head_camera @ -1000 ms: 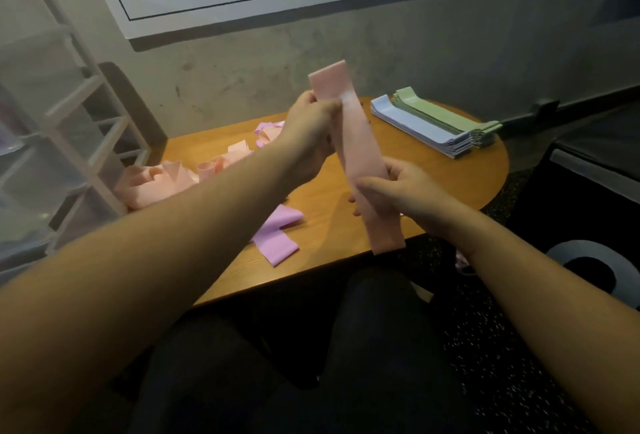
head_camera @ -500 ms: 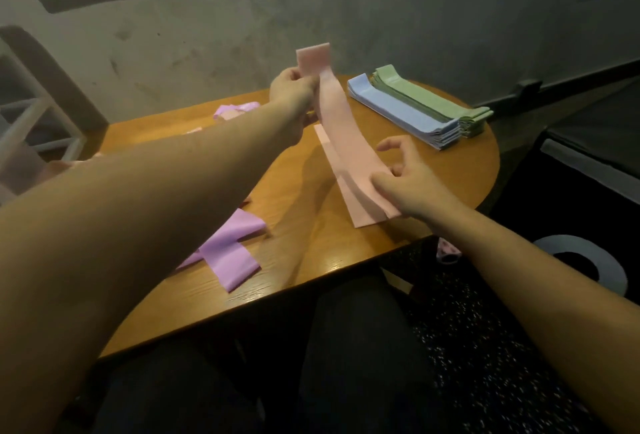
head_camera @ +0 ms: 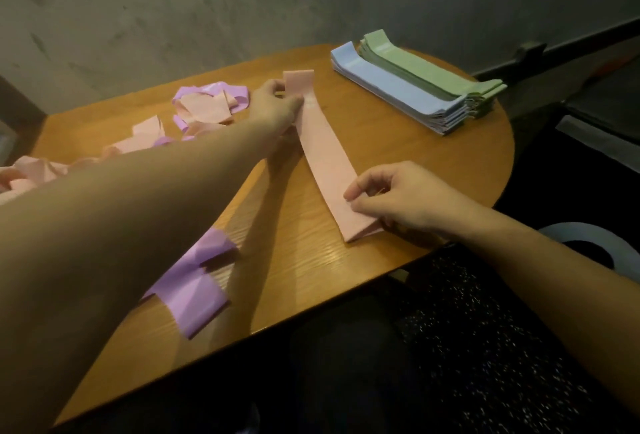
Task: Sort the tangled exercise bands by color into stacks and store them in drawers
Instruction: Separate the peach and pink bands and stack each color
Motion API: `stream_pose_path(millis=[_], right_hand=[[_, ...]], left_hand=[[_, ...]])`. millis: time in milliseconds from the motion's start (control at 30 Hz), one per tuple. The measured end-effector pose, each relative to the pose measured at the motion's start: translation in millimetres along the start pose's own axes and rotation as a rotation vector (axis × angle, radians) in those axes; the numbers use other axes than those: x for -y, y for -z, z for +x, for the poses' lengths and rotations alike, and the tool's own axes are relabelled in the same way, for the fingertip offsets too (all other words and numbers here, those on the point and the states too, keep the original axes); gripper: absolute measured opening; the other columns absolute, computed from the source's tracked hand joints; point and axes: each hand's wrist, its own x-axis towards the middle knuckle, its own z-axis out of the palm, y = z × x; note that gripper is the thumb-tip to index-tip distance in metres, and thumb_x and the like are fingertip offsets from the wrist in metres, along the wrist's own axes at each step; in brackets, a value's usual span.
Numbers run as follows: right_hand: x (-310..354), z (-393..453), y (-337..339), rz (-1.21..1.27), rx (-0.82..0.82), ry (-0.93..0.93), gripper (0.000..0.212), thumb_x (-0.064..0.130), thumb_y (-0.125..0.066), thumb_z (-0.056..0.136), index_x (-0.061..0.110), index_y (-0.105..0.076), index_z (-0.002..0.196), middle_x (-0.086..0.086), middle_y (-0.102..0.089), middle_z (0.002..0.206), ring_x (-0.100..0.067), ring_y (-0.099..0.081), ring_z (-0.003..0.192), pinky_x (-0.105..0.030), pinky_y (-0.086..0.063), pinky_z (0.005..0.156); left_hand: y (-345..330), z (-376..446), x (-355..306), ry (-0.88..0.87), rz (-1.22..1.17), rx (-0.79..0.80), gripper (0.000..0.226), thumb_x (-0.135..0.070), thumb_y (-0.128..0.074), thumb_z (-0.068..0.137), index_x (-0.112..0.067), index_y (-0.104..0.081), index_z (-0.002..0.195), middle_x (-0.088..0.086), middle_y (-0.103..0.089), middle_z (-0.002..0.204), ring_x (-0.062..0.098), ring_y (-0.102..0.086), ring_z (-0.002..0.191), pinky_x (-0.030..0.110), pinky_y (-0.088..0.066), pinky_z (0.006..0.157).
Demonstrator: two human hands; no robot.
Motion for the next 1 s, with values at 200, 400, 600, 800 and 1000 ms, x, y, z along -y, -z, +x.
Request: stream_pose_path(millis=[200,400,600,800,1000], right_hand=[[-13,0,-3,-0.37,-0.026,0.151,0.007,0.044,-0.069,0.089,0.039,-0.07,0.094,0.014,-0.057,0.093,-0.002,-0.054,0.086,-0.021,-0.046,0.076],[-32,-4,7,-0.395,0.045,0.318,0.021,0.061,-0.063,0.084,0.046,-0.07,0.097,0.024,-0.051,0.101,0.002,-0.044,0.104,-0.019,-0.039,0.084],[-39,-4,8,-0.357,0.057,0.375,0.027,0.062,-0.063,0.079,0.046,-0.073,0.098,0.024,-0.052,0.104,0.0,-0.046,0.106,-0.026,-0.043,0.089],[-44,-3,8,-0.296,0.029,0.422,0.026,0.059,-0.063,0.079,0.042,-0.077,0.094,0.02,-0.055,0.1,-0.003,-0.053,0.101,-0.026,-0.046,0.085],[-47,-1,7,-0.28,0.035,0.435,0.02,0.057,-0.068,0.078,0.041,-0.073,0.089,0.022,-0.056,0.1,0.002,-0.054,0.101,-0.021,-0.036,0.084]], left_hand=[[-3,11,15,-0.079,0.174,-0.004,0.027,-0.028,-0.062,0.099,-0.028,-0.055,0.125,-0.002,-0.062,0.117,0.013,-0.067,0.087,0.032,-0.063,0.068],[-2,18,16,-0.077,0.132,-0.013,0.038,-0.024,-0.064,0.098,-0.031,-0.052,0.133,-0.002,-0.059,0.121,0.015,-0.069,0.088,0.028,-0.063,0.07],[-6,23,16,-0.09,0.147,-0.001,0.039,-0.025,-0.063,0.099,-0.035,-0.054,0.135,-0.002,-0.056,0.121,0.014,-0.068,0.091,0.027,-0.062,0.071],[-9,33,21,-0.124,0.199,-0.03,0.029,-0.024,-0.058,0.102,-0.028,-0.058,0.131,-0.002,-0.06,0.123,0.013,-0.065,0.097,0.024,-0.059,0.072],[-10,37,24,-0.153,0.283,-0.021,0.032,-0.019,-0.057,0.102,-0.025,-0.06,0.133,-0.002,-0.059,0.126,0.014,-0.061,0.109,0.019,-0.052,0.079]])
